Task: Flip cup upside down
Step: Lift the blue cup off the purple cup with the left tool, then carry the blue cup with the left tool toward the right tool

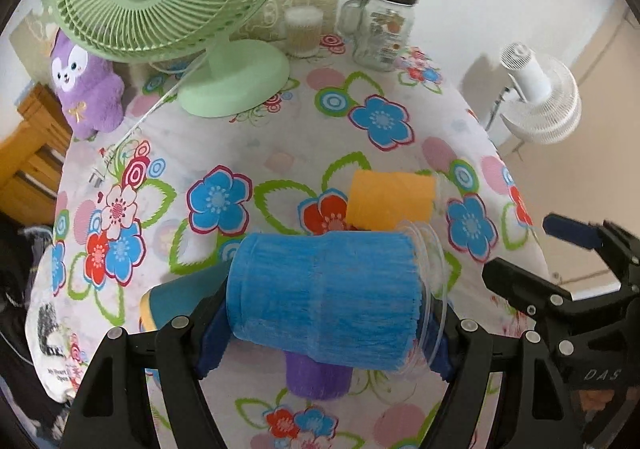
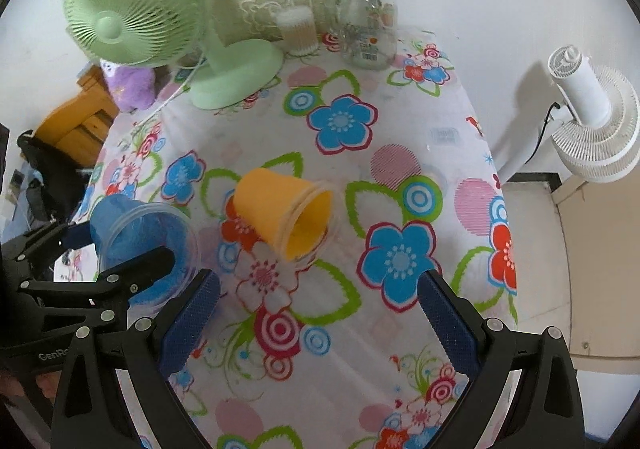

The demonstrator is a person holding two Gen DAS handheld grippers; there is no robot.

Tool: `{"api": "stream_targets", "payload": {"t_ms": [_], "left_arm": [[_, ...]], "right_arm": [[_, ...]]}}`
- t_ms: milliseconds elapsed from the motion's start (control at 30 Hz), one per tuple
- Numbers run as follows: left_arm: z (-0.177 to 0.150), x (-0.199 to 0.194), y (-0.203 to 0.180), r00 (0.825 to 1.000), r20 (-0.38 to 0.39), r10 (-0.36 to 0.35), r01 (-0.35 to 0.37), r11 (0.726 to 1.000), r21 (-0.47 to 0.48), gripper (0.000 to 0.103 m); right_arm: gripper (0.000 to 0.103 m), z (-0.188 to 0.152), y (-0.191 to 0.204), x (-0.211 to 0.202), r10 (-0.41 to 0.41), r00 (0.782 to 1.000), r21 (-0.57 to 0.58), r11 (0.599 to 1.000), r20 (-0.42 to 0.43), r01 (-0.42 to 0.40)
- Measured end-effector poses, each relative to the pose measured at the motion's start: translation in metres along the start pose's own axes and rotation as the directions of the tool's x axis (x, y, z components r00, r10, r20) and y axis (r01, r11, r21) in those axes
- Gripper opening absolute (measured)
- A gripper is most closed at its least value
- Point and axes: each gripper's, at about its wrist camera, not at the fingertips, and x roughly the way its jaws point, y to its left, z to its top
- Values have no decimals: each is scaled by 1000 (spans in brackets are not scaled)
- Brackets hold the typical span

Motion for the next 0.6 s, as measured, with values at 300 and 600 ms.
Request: {"api": "stream_targets", "payload": {"t_ms": [300,600], "left_arm": [[-40,-17,1,1000,-14,-27,29,976,214,80],[-89,-26,-12,994,-40,-99,106,873,476,80]], "right_arm": [[100,-42,31,-22,-33,999,12,999,33,33],[100,-91,67,-25,-81,997,64,995,15,80]]}}
